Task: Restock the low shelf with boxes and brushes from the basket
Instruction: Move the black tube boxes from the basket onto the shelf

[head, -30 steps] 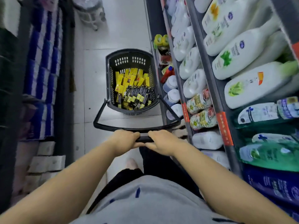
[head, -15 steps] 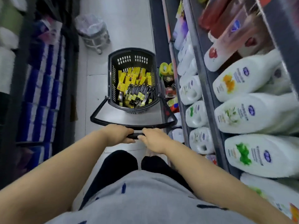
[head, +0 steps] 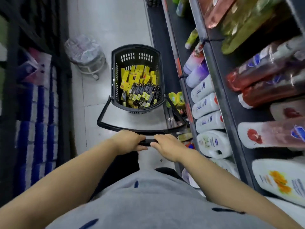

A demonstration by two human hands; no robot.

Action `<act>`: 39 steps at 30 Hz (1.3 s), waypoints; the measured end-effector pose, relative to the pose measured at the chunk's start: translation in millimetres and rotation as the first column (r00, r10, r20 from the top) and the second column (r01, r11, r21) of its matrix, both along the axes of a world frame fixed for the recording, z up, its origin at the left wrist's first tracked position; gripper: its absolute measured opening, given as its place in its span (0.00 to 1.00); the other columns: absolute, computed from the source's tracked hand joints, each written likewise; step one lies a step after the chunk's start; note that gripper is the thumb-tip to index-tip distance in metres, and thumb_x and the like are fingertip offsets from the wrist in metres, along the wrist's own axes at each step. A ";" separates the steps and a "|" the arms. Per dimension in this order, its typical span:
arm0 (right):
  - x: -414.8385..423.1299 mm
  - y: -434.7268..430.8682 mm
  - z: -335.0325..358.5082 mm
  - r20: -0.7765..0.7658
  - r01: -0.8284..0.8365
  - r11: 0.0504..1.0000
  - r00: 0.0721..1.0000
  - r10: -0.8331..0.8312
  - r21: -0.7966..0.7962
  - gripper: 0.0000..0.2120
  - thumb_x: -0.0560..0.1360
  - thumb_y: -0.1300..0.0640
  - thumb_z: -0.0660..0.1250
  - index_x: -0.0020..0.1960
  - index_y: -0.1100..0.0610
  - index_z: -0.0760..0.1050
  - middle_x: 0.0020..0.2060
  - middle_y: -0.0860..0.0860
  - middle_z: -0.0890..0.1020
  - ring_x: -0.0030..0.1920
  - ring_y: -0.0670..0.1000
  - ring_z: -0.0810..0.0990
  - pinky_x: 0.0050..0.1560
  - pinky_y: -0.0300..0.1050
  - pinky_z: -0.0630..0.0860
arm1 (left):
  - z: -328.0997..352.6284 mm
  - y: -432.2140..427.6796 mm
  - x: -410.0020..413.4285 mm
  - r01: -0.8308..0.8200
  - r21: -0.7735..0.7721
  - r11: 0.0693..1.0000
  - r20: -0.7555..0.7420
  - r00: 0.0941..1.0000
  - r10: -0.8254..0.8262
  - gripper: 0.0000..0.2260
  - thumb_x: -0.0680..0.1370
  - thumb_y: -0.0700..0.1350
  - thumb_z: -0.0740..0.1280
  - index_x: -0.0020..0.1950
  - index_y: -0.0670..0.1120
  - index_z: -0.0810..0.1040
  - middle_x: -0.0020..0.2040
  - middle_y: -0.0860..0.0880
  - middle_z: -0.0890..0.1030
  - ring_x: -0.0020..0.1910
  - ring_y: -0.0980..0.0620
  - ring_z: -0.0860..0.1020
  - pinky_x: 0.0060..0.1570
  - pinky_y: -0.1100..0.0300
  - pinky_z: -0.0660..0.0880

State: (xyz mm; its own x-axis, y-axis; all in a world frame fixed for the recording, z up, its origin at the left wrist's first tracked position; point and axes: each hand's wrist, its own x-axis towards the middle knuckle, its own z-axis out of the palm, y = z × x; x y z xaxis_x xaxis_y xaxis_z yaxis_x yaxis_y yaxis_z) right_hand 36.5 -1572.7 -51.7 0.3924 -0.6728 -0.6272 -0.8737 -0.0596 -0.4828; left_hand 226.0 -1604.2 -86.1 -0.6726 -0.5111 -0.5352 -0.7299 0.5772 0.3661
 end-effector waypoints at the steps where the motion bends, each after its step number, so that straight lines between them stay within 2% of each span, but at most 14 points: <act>1: 7.4 -22.8 2.1 0.007 0.010 1.000 1.000 -0.009 -0.002 0.12 0.81 0.48 0.53 0.46 0.55 0.66 0.50 0.57 0.76 0.54 0.59 0.72 0.43 0.46 0.57 | 2.7 -24.6 8.3 0.011 -0.008 1.000 -0.005 1.000 -0.011 0.19 0.77 0.62 0.57 0.51 0.47 0.72 0.44 0.46 0.80 0.43 0.44 0.78 0.35 0.56 0.64; 5: 28.8 -93.6 3.4 0.019 0.026 0.999 0.999 -0.025 -0.022 0.12 0.81 0.47 0.53 0.44 0.53 0.66 0.49 0.56 0.77 0.53 0.59 0.73 0.43 0.49 0.61 | 10.6 -104.4 33.1 0.035 0.038 0.999 -0.021 0.999 -0.034 0.18 0.77 0.62 0.57 0.50 0.47 0.71 0.43 0.47 0.79 0.42 0.44 0.77 0.35 0.56 0.61; 8: 29.3 -138.6 -1.0 -0.014 -0.002 0.998 1.000 0.001 -0.068 0.12 0.81 0.47 0.53 0.47 0.54 0.68 0.50 0.56 0.78 0.54 0.59 0.73 0.47 0.49 0.63 | 9.3 -150.6 30.4 0.029 0.084 0.996 -0.008 1.000 -0.029 0.18 0.78 0.61 0.56 0.51 0.47 0.71 0.44 0.46 0.80 0.43 0.44 0.77 0.35 0.56 0.63; 12: 16.2 -210.8 -8.9 -0.008 -0.029 0.995 1.000 0.029 -0.096 0.13 0.80 0.46 0.54 0.53 0.53 0.71 0.49 0.55 0.78 0.53 0.58 0.74 0.52 0.51 0.67 | 4.5 -214.4 20.4 -0.028 0.061 0.998 -0.054 0.998 0.031 0.18 0.79 0.59 0.57 0.55 0.46 0.71 0.47 0.44 0.80 0.47 0.43 0.77 0.37 0.56 0.63; 16: 2.0 -292.8 -16.0 0.009 -0.059 0.989 0.998 0.060 -0.133 0.13 0.79 0.47 0.56 0.56 0.51 0.74 0.48 0.53 0.80 0.51 0.57 0.75 0.49 0.47 0.66 | 5.3 -286.1 8.0 -0.102 0.108 0.989 -0.088 0.990 0.112 0.19 0.79 0.57 0.57 0.58 0.43 0.71 0.52 0.43 0.80 0.51 0.41 0.77 0.43 0.54 0.69; 19: -7.0 -354.6 -18.5 0.023 -0.057 0.987 0.998 0.061 -0.149 0.12 0.79 0.46 0.57 0.52 0.52 0.74 0.45 0.51 0.80 0.49 0.55 0.76 0.46 0.44 0.63 | 11.6 -346.3 -1.9 -0.123 0.175 0.977 -0.050 0.990 0.134 0.18 0.80 0.55 0.56 0.59 0.41 0.69 0.54 0.42 0.78 0.53 0.41 0.76 0.50 0.51 0.71; 25: -11.9 -469.4 -6.2 0.052 -0.042 0.991 0.997 0.049 -0.125 0.12 0.78 0.46 0.58 0.48 0.52 0.74 0.45 0.51 0.81 0.47 0.54 0.75 0.44 0.44 0.63 | 29.5 -459.7 -9.9 -0.167 0.302 0.938 0.016 0.985 0.171 0.17 0.81 0.54 0.56 0.57 0.40 0.68 0.57 0.38 0.77 0.56 0.39 0.74 0.52 0.51 0.69; 28: -11.5 -516.0 0.3 0.024 -0.037 0.992 0.999 0.040 -0.123 0.12 0.77 0.43 0.57 0.44 0.49 0.72 0.42 0.50 0.80 0.46 0.53 0.75 0.43 0.47 0.67 | 35.1 -509.8 -8.6 -0.178 0.362 0.915 0.005 0.982 0.189 0.16 0.81 0.54 0.56 0.56 0.41 0.68 0.56 0.38 0.77 0.54 0.40 0.75 0.47 0.54 0.68; 31: -11.6 -560.3 5.5 0.018 0.100 0.980 0.995 -0.099 -0.170 0.17 0.76 0.38 0.55 0.41 0.49 0.72 0.36 0.46 0.79 0.41 0.48 0.75 0.40 0.46 0.68 | 39.3 -558.9 -11.6 -0.140 0.409 0.902 -0.045 0.984 0.173 0.16 0.81 0.53 0.57 0.56 0.40 0.69 0.56 0.38 0.77 0.54 0.41 0.75 0.43 0.56 0.64; 33: -6.4 -588.6 8.6 -0.009 0.230 0.927 0.970 -0.244 -0.296 0.20 0.76 0.38 0.55 0.36 0.51 0.72 0.30 0.49 0.77 0.35 0.50 0.74 0.34 0.47 0.64 | 43.0 -592.3 -15.4 -0.107 0.441 0.891 -0.079 0.984 0.158 0.17 0.81 0.52 0.57 0.58 0.39 0.70 0.57 0.38 0.77 0.55 0.41 0.75 0.42 0.57 0.62; 35: 1.1 -617.7 13.2 -0.023 0.366 0.819 0.908 -0.418 -0.442 0.21 0.78 0.43 0.58 0.32 0.55 0.70 0.26 0.54 0.75 0.33 0.55 0.74 0.32 0.50 0.63 | 51.2 -627.5 -17.8 -0.081 0.467 0.880 -0.101 0.984 0.145 0.18 0.81 0.53 0.57 0.57 0.38 0.70 0.56 0.38 0.77 0.55 0.40 0.75 0.41 0.57 0.61; 37: 9.9 -651.1 23.5 0.022 0.482 0.698 0.830 -0.557 -0.529 0.21 0.79 0.48 0.60 0.30 0.57 0.70 0.25 0.57 0.74 0.32 0.60 0.74 0.31 0.51 0.64 | 60.9 -666.0 -15.6 -0.063 0.479 0.875 -0.130 0.981 0.142 0.18 0.81 0.53 0.57 0.57 0.39 0.70 0.56 0.38 0.77 0.54 0.41 0.75 0.38 0.58 0.60; 39: 23.6 -684.9 36.6 0.095 0.547 0.620 0.788 -0.608 -0.563 0.22 0.79 0.49 0.57 0.31 0.60 0.72 0.25 0.57 0.74 0.32 0.60 0.73 0.33 0.49 0.64 | 71.7 -702.5 -8.8 -0.057 0.531 0.846 -0.142 0.978 0.155 0.18 0.81 0.53 0.56 0.59 0.40 0.70 0.56 0.38 0.77 0.55 0.41 0.75 0.39 0.58 0.62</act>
State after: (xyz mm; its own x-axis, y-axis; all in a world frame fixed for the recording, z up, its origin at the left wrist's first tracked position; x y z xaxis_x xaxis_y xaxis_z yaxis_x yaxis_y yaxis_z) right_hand 60.2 -2257.6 -15.1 -0.2365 -0.9666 -0.0990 -0.8579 0.2555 -0.4457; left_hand 217.2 -2306.7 -14.4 -0.7366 -0.2632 -0.6230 -0.6725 0.1879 0.7158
